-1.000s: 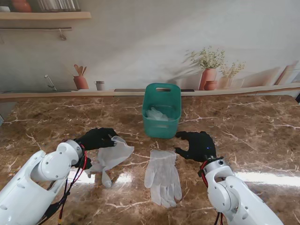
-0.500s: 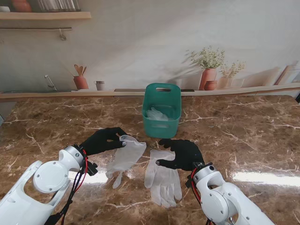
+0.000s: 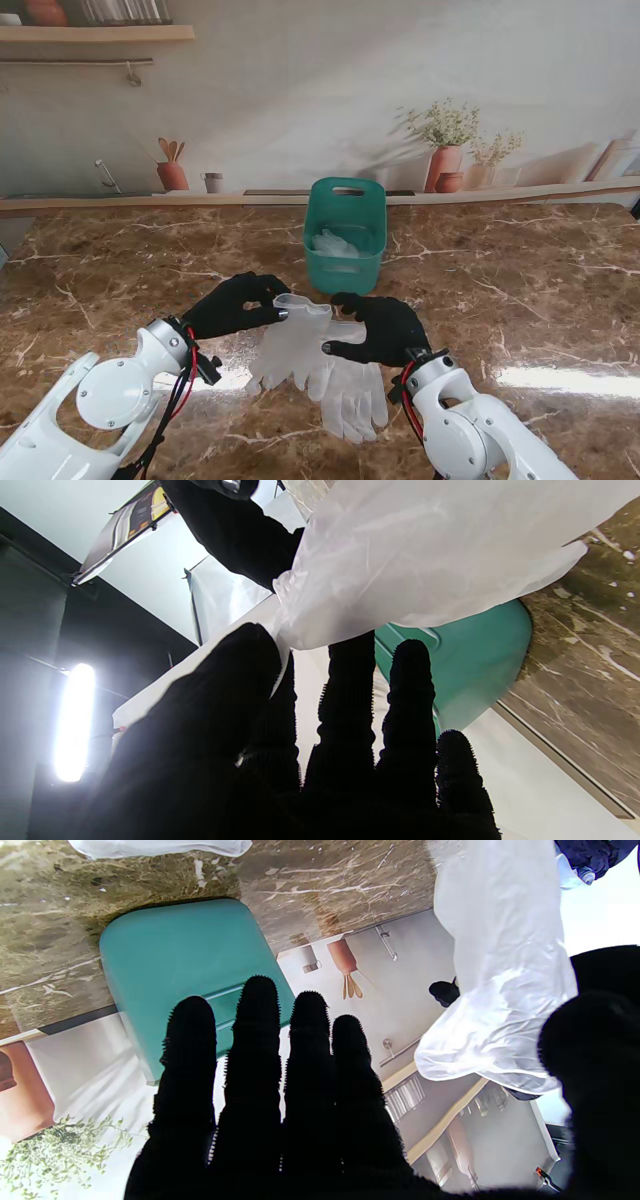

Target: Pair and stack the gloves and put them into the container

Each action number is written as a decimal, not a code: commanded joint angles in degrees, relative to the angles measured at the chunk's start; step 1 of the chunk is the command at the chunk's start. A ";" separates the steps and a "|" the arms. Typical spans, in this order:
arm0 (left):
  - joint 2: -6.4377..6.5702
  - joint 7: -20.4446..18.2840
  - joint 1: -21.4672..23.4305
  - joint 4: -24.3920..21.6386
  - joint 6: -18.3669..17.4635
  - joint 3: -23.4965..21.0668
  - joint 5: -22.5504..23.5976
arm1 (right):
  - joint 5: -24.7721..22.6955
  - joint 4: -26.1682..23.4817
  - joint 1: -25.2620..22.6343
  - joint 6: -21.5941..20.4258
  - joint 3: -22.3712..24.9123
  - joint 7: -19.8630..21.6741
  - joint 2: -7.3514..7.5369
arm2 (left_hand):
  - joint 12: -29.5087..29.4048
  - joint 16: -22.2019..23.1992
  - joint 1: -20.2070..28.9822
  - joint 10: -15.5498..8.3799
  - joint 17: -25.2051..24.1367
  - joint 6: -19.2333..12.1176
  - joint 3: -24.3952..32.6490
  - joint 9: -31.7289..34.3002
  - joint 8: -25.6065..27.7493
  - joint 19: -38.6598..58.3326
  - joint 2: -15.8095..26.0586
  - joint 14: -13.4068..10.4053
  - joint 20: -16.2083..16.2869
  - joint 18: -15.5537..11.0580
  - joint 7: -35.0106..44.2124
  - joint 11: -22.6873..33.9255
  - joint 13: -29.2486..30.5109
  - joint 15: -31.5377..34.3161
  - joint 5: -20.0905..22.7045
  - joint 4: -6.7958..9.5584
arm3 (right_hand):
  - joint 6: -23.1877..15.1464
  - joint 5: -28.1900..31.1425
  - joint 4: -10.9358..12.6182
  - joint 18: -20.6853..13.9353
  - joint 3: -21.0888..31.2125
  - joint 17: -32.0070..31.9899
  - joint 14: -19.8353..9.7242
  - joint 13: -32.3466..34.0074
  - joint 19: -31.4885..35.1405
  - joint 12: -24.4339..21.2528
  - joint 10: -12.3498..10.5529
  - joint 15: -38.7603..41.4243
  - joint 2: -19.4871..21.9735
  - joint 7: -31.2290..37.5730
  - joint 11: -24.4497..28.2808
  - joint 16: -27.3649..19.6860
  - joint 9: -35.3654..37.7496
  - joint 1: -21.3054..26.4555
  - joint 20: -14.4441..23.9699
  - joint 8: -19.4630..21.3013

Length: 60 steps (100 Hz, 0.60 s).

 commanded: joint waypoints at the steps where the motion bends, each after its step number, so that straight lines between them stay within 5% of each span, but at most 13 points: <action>1: -0.08 -0.14 0.63 -0.73 -0.79 -0.01 -0.35 | 0.70 -0.15 -0.33 -0.12 -0.05 -0.14 -0.41 | -0.69 0.54 1.77 -1.35 -0.67 -1.06 -1.34 2.49 -0.31 1.31 1.50 0.28 -1.07 -0.36 1.32 0.79 0.77 1.62 -1.91 -1.16 | -1.15 0.63 0.80 -0.91 0.37 -0.09 -0.64 0.28 2.15 1.16 -1.17 1.44 -1.28 0.97 1.04 1.35 1.03 0.32 1.75 1.32; 23: 0.50 -2.41 1.07 -1.72 -3.67 -0.74 -2.00 | 1.64 -0.56 -0.38 -0.40 1.25 -0.48 -0.62 | -0.19 0.42 2.09 -2.05 -1.24 -2.06 -2.16 1.95 0.30 0.53 2.10 -0.34 -1.94 -0.22 1.15 0.99 -0.51 0.78 -2.31 -1.14 | -0.02 -3.65 1.05 -1.06 0.66 -1.42 -0.92 -2.07 1.46 1.10 -1.23 0.84 -1.04 -1.51 -0.26 1.20 -3.08 1.46 1.55 0.79; 33: 0.79 -3.43 1.40 -2.22 -5.03 -1.24 -2.54 | 2.32 -0.13 -0.58 -3.45 2.85 -3.41 -1.09 | 0.01 0.35 2.27 -2.20 -1.15 -2.29 -2.56 1.80 0.59 0.70 2.31 -0.33 -1.83 0.14 1.04 1.00 -0.55 0.55 -2.40 -1.07 | -1.47 -2.35 3.97 -0.56 -5.02 -1.44 -1.03 -1.65 1.11 1.27 -1.60 1.15 5.71 -1.68 0.59 1.07 -2.08 14.18 1.84 1.21; 42: 1.02 -4.36 1.86 -2.94 -5.81 -1.79 -3.26 | 0.56 -0.14 -0.90 -5.03 4.68 -5.82 -1.22 | 0.19 0.33 2.55 -2.10 -1.22 -2.31 -2.87 1.81 0.77 0.62 2.32 -0.38 -1.93 0.26 0.96 1.01 -0.59 0.38 -2.28 -0.97 | -2.71 -1.30 6.51 -0.50 -6.78 -1.39 -1.45 -1.06 1.06 1.29 -2.28 1.15 7.14 -0.75 1.08 0.85 -0.99 23.84 1.85 1.55; 60: 1.39 -5.43 2.82 -4.74 -7.67 -2.52 -3.96 | -3.06 -0.49 -1.15 -3.38 6.94 -6.76 -0.98 | 0.44 0.29 2.78 -2.17 -1.16 -2.43 -3.39 2.07 0.96 0.68 2.45 -0.32 -2.01 0.49 0.72 0.93 -0.38 0.17 -2.16 -0.77 | -3.59 -0.91 2.90 -0.34 -15.27 -0.76 -2.15 -0.29 1.01 1.21 -2.80 0.99 8.18 0.14 2.15 0.32 -0.60 40.24 1.55 1.69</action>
